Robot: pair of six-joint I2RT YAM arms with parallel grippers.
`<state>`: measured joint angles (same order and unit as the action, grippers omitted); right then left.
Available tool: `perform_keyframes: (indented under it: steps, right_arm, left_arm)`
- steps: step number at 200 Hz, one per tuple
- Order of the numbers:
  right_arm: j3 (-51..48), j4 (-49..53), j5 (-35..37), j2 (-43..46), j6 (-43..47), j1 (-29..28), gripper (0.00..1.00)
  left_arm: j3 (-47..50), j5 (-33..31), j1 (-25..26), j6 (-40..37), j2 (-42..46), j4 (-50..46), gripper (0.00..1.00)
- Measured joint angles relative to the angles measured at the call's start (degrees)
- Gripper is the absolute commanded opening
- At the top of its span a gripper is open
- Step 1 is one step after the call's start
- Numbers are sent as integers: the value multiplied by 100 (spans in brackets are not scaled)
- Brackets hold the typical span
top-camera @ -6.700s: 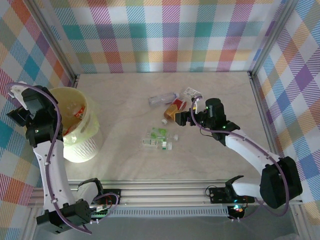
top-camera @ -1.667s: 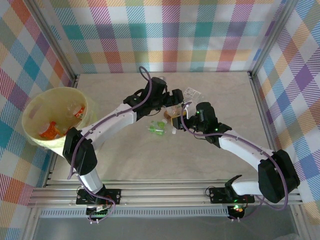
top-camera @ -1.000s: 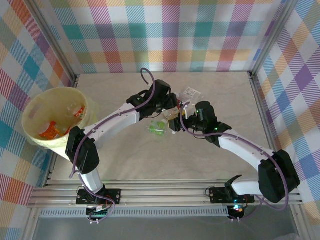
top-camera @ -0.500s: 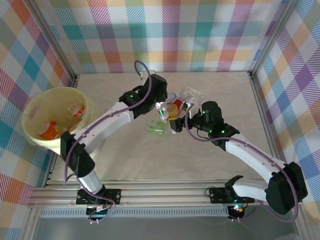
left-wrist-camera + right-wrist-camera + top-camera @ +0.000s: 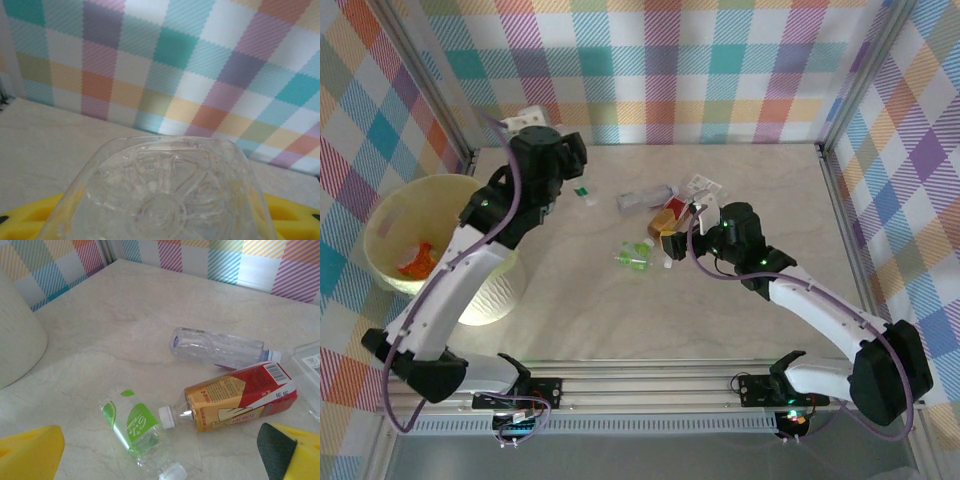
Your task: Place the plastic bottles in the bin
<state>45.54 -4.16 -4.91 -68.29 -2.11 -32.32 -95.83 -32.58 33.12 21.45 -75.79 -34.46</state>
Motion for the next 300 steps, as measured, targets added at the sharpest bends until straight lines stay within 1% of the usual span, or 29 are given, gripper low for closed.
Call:
perform_keyframes:
  steps: [36, 56, 77, 103, 158, 171, 197, 225, 260, 278, 289, 300]
  right_arm:
    - [0, 26, 68, -70, -46, 0, 100]
    - [2, 42, 105, -160, -52, 0, 100]
    - [7, 90, 111, -254, -66, 0, 100]
    - [66, 175, 107, -330, -68, 0, 100]
    - [87, 225, 127, -330, -85, 0, 100]
    - [90, 236, 133, -328, -83, 0, 99]
    - [90, 262, 155, -315, -72, 0, 100]
    - [90, 293, 219, -313, -42, 0, 100]
    - [92, 304, 264, -313, -42, 0, 100]
    - [94, 313, 302, -313, -42, 0, 100]
    - [96, 334, 315, -313, -42, 0, 100]
    - [96, 350, 348, -313, -42, 0, 100]
  left_arm:
    - [0, -496, -109, -343, 595, -35, 44]
    - [0, -800, -337, -538, 811, -107, 44]
    - [-20, -1062, -697, -763, 922, -175, 44]
    - [-153, -1211, -1263, -935, 920, -334, 44]
    - [-273, -1196, -2465, -1040, 855, -595, 45]
    - [-273, -1108, -2822, -1034, 811, -706, 45]
    - [-249, -645, -3576, -946, 723, -946, 45]
    - [-63, -164, -4135, -831, 693, -1062, 47]
    - [354, 695, -4900, -483, 625, -1058, 55]
    - [579, 1123, -5149, -267, 551, -1021, 58]
    - [693, 1322, -5204, -144, 485, -1008, 63]
    - [741, 1510, -5206, -63, 374, -999, 72]
